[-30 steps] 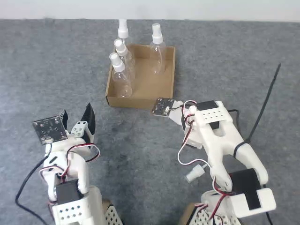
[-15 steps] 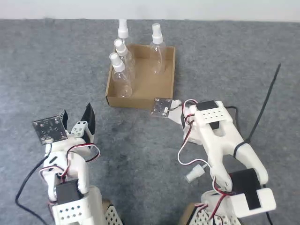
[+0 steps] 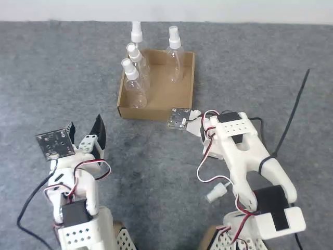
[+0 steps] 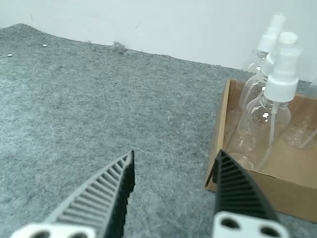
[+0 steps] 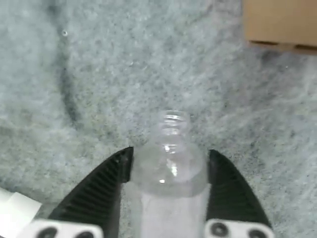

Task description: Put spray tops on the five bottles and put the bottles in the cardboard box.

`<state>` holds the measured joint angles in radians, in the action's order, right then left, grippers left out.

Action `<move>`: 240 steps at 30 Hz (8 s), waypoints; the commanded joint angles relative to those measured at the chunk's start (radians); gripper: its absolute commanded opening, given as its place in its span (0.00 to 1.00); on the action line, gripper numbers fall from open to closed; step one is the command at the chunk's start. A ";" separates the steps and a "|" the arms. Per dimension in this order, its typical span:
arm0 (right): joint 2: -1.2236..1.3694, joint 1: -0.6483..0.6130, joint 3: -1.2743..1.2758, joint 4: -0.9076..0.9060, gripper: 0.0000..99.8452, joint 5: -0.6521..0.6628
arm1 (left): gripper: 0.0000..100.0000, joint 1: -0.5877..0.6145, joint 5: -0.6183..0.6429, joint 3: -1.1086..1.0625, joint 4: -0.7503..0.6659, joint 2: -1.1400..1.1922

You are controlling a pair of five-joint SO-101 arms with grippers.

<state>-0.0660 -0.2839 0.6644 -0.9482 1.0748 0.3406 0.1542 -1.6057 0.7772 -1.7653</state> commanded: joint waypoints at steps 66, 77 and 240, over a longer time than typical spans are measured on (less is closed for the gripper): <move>-1.369 0.054 0.345 -0.054 0.03 -0.908 | 0.24 -0.003 -0.011 0.013 -0.029 -0.015; -1.596 0.056 0.416 -0.062 0.03 -0.945 | 0.24 -0.003 -0.009 0.013 -0.028 -0.015; -1.751 0.493 0.365 -0.110 0.03 -1.105 | 0.01 -0.934 -0.175 0.909 0.322 1.333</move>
<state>-1.8167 0.2071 1.0833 -1.0602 -0.0253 -0.6444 -0.0560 -0.7050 1.0994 -0.3214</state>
